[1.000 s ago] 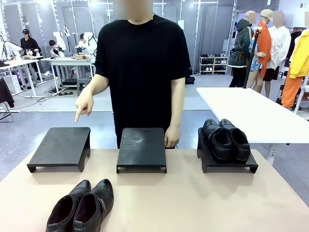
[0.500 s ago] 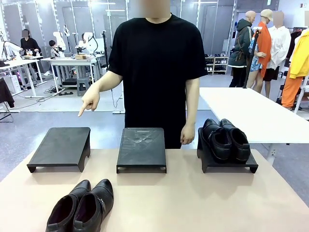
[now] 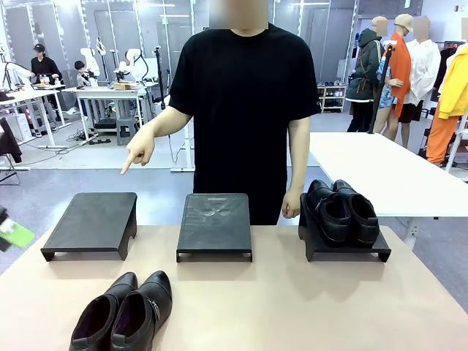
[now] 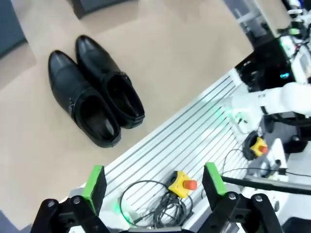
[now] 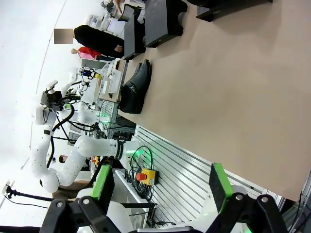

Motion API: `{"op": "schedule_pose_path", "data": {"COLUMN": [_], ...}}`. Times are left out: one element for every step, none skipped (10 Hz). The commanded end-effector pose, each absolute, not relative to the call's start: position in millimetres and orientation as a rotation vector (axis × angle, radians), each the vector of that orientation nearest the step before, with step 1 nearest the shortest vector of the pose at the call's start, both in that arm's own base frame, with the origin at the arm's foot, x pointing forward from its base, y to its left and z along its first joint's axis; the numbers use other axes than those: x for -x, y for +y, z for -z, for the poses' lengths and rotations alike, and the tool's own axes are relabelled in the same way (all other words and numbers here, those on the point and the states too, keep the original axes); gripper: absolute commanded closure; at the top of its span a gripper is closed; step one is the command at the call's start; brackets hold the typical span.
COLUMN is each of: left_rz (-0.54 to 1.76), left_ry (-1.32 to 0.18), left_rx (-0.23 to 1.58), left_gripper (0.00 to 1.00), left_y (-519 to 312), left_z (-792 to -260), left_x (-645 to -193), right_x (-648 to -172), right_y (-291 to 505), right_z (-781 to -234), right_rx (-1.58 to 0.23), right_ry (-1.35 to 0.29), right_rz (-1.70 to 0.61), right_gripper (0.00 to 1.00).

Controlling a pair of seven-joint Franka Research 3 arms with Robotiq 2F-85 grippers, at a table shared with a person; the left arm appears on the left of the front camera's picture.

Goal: Place the shoes on the stand as instructed by the person.
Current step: Pick up another pair of Shoes and place it on the Shoes Stand indicated by the person.

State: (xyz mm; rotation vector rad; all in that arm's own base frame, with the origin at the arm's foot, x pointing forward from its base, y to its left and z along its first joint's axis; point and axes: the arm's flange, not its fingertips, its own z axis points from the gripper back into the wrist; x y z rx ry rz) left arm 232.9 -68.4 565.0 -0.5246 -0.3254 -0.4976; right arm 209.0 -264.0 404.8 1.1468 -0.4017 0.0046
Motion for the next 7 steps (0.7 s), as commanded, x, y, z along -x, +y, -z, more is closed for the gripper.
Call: {"op": "schedule_pose_path", "data": {"left_rz": [0.428,0.381,0.342,0.287,0.237,0.219,0.227], "left_ry": [-0.303,-0.28,-0.269,-0.266,-0.273,-0.257,-0.229], "left_rx": [0.379,0.359,0.342,0.319,0.308,0.301,0.272], "left_gripper": [0.0,0.0,0.0,0.0,0.0,0.0,0.0], "left_y": [-94.8,-108.2,-116.6,-122.5,-127.2,-130.6,-133.4], "left_z": [-538.2,-523.2,-507.9,-490.3,-477.4,-468.6,-455.5], "left_x": [-234.9,-241.2,-249.0,-255.6,-258.8,-259.3,-261.0], "right_x": [-206.1,-206.1,-206.1,-206.1,-206.1,-206.1,-206.1], "right_y": [-265.0,-265.0,-265.0,-265.0,-265.0,-265.0,-265.0], "right_z": [-408.2,-408.2,-408.2,-408.2,-408.2,-408.2,-408.2], "right_rx": [-1.145,-1.145,-1.145,-1.145,-1.145,-1.145,-1.145], "right_ry": [-0.4,-0.4,-0.4,-0.4,-0.4,-0.4,-0.4], "right_rz": [-0.012,-0.012,-0.012,-0.012,-0.012,-0.012,-0.012], "right_gripper": [0.0,0.0,0.0,0.0,0.0,0.0,0.0]}}
